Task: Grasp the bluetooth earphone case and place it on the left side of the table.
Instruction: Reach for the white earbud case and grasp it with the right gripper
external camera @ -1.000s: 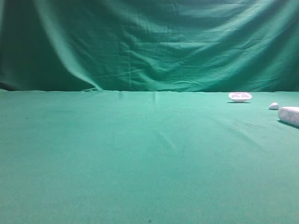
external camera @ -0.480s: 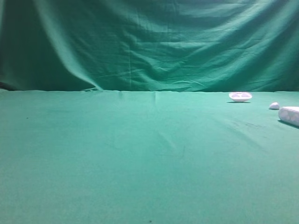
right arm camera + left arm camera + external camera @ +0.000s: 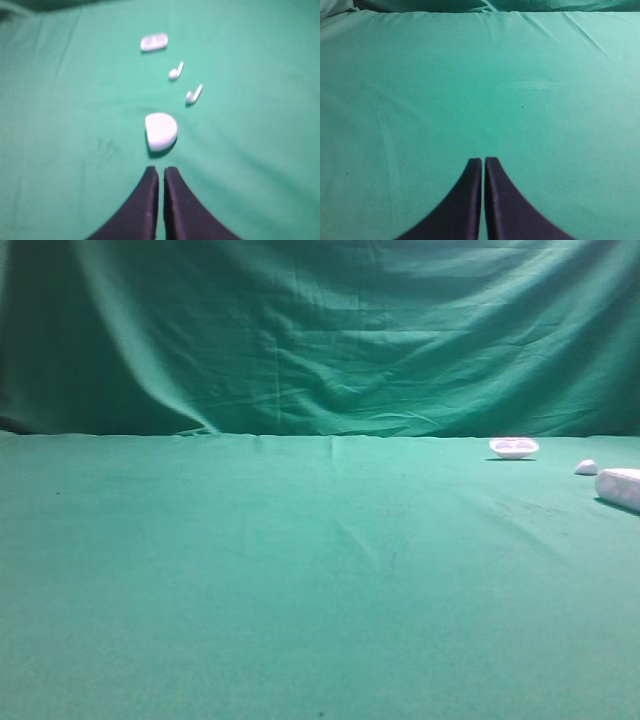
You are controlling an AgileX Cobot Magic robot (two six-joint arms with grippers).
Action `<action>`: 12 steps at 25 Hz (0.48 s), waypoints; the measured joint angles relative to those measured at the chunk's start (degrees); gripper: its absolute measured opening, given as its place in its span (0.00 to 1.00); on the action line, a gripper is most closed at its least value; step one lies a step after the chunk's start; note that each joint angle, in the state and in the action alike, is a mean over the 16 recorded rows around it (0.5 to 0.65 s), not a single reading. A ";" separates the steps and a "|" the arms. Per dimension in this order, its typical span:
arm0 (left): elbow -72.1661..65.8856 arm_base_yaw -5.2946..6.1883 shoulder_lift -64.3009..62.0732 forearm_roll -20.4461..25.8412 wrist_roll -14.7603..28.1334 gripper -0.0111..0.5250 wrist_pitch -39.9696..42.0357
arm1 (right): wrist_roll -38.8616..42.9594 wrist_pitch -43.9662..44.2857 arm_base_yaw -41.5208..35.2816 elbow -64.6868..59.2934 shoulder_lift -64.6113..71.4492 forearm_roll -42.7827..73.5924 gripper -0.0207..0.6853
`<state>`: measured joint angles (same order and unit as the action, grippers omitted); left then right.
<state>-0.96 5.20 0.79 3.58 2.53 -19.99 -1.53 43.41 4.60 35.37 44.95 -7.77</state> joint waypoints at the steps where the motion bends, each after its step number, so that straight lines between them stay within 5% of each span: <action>1: 0.00 0.00 0.00 0.00 0.00 0.02 0.00 | -0.32 0.47 0.40 1.19 2.61 0.05 0.03; 7: 0.00 0.00 0.00 0.00 0.00 0.02 0.00 | -2.40 1.31 3.34 7.51 19.09 1.45 0.10; 12: 0.00 0.00 0.00 0.00 0.00 0.02 0.00 | -3.00 -0.24 5.79 12.24 32.59 3.75 0.32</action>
<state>-0.96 5.20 0.79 3.58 2.53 -19.99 -4.52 43.17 10.39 47.61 77.54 -4.03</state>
